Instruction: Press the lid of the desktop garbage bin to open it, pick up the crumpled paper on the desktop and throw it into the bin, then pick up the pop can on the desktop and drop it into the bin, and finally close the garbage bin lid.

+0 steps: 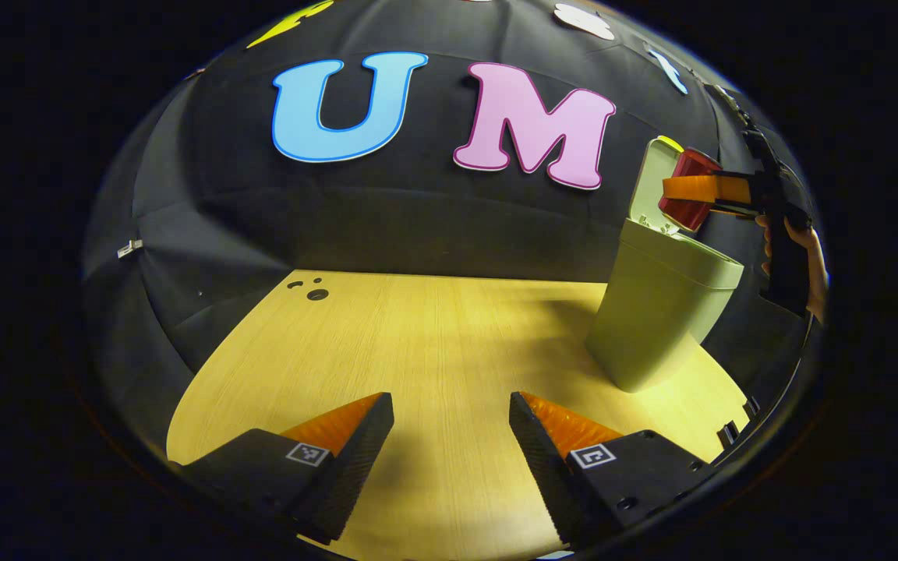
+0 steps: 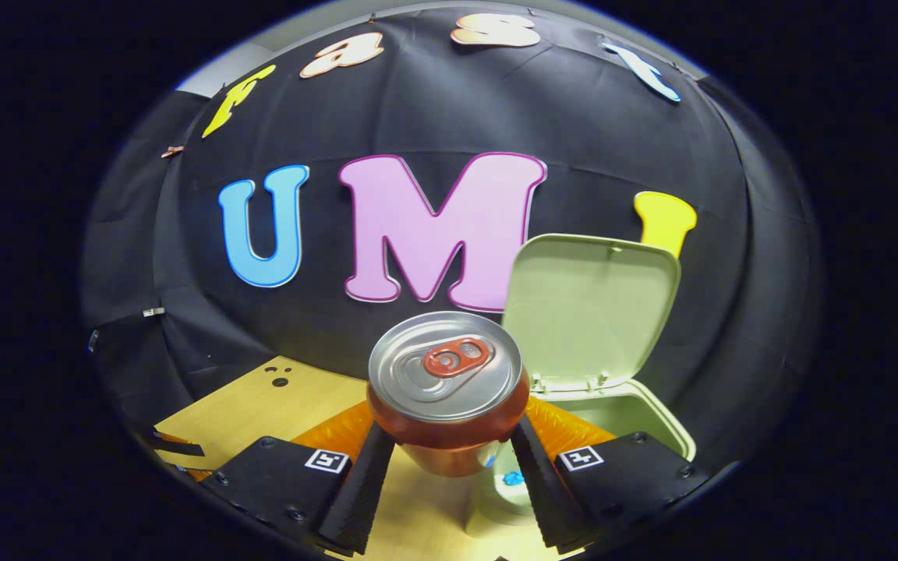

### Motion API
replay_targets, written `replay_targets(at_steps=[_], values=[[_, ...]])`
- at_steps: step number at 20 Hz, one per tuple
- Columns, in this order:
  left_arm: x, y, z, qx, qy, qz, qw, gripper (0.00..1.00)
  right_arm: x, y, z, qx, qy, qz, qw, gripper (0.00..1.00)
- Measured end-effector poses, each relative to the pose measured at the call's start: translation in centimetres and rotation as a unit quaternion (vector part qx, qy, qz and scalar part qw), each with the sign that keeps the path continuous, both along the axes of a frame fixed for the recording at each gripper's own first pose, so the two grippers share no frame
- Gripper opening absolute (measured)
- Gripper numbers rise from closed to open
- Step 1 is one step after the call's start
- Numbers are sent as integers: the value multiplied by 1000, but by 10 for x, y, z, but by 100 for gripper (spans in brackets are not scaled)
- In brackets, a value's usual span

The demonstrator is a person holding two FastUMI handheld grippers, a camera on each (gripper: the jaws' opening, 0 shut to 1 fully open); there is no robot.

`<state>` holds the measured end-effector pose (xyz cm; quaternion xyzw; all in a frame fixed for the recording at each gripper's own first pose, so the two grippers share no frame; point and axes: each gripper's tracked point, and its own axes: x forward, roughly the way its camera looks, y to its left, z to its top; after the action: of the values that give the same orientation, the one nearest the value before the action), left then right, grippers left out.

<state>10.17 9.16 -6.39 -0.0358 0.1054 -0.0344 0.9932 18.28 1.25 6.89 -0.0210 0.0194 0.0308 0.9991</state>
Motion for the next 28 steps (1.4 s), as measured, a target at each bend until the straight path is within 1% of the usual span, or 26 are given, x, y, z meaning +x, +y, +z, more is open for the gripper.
replay_targets(at_steps=[6,11,16,21,23,26,28], values=[[-8,-13,9,-6,-3,7,1000,96,-5,-49,11,0,-4,-31,1000,82],[-13,-19,7,-25,3,23,999,96,-1,-79,-4,-15,12,-43,999,82],[-21,-24,4,-37,10,39,998,96,9,-99,-12,-13,19,-50,999,82],[-31,-25,-1,-51,16,74,996,96,16,-103,-21,-7,27,-28,999,83],[-37,-27,-3,-61,20,95,993,96,18,-102,-23,-4,28,-12,1000,86],[-46,-33,-4,-67,19,131,989,96,21,-98,-20,4,26,20,999,96],[-52,-36,-3,-66,15,151,986,96,21,-96,-12,2,18,41,999,97]])
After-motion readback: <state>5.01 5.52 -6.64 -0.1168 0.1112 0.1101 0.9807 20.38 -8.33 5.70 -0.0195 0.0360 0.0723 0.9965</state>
